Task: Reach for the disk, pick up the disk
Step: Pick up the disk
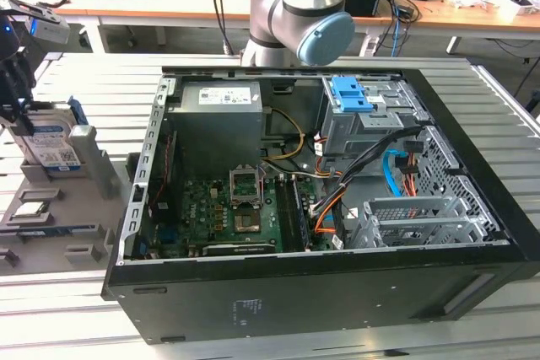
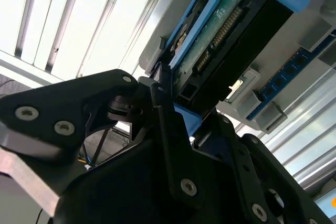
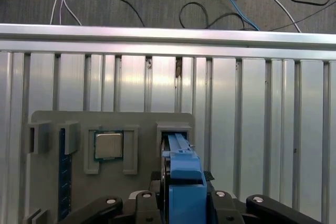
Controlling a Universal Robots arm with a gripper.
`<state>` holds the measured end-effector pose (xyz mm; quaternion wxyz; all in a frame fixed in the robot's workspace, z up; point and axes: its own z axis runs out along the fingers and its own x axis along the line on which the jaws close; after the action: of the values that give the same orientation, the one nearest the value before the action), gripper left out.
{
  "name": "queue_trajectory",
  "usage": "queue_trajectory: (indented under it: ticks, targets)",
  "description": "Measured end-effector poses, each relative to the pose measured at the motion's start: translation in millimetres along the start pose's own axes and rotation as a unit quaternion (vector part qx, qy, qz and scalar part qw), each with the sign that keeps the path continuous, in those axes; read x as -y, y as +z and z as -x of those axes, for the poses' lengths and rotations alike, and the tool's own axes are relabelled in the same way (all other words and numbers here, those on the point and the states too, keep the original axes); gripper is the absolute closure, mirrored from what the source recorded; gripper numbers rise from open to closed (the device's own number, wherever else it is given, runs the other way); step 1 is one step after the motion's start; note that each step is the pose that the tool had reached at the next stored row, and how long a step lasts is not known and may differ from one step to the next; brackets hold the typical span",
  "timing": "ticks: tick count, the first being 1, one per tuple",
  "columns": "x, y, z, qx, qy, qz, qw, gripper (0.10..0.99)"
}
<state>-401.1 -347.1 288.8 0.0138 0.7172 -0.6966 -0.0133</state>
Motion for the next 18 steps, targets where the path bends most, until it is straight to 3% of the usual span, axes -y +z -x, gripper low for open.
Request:
queue_trajectory:
  ticks: [14, 18]
  targets:
    - [0.0, -0.2, 0.0, -0.0002, -0.002, -0.0002, 1.0000, 0.718]
    - [-0.1, -3.8, 0.0, -0.0002, -0.002, 0.0000, 1.0000, 0.718]
